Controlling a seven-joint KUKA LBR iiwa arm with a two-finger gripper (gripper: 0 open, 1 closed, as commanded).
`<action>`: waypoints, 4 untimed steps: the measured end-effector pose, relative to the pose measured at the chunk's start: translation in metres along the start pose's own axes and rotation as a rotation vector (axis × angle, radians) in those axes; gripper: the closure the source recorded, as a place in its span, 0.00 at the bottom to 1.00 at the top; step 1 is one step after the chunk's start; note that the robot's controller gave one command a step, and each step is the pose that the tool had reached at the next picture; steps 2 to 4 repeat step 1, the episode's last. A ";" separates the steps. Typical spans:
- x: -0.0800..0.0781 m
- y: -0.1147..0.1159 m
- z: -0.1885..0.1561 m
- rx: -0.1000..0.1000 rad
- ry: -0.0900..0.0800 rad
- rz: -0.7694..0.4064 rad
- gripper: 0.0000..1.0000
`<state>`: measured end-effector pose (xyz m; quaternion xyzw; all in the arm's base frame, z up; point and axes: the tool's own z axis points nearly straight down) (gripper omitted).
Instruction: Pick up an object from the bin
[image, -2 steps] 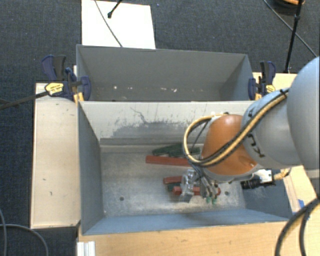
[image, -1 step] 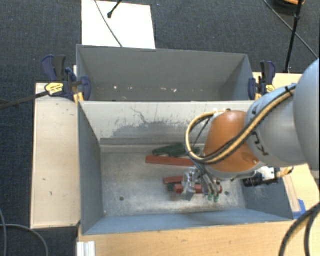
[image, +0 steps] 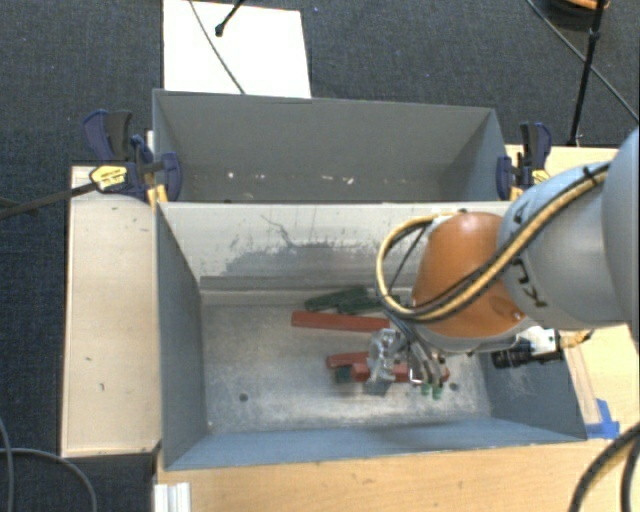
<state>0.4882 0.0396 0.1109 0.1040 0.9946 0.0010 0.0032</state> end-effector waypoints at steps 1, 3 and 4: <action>-0.002 0.001 -0.087 -0.001 -0.003 -0.005 1.00; -0.002 0.001 -0.087 -0.001 -0.003 -0.005 1.00; -0.002 0.001 -0.087 -0.001 -0.003 -0.005 1.00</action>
Offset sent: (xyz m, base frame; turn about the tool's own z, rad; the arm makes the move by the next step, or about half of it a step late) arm -0.0002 -0.0001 0.0819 0.0000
